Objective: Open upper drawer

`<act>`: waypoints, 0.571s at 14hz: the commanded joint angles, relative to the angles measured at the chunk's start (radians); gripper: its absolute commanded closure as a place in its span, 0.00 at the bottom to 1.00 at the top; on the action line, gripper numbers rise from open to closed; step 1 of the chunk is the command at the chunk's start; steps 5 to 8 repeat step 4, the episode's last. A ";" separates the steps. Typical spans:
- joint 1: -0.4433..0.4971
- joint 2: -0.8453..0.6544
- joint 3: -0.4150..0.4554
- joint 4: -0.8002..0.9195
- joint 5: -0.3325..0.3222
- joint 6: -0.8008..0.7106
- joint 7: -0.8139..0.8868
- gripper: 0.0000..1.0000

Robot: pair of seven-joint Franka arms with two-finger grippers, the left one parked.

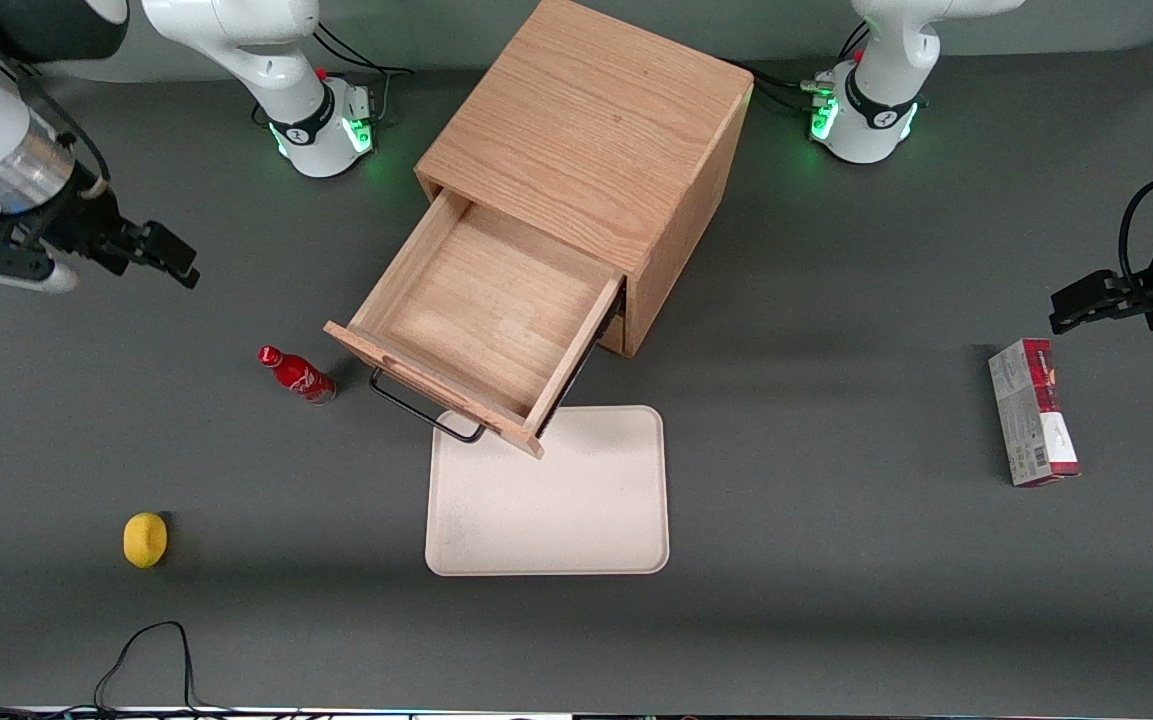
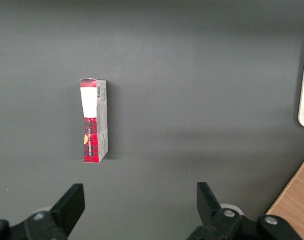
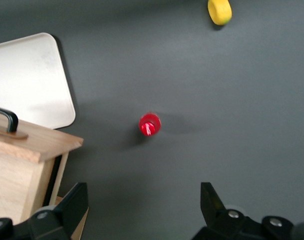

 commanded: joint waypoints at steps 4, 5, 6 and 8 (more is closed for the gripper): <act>0.004 -0.001 -0.041 0.002 0.021 -0.016 -0.006 0.00; 0.004 -0.001 -0.041 0.002 0.021 -0.016 -0.006 0.00; 0.004 -0.001 -0.041 0.002 0.021 -0.016 -0.006 0.00; 0.004 -0.001 -0.041 0.002 0.021 -0.016 -0.006 0.00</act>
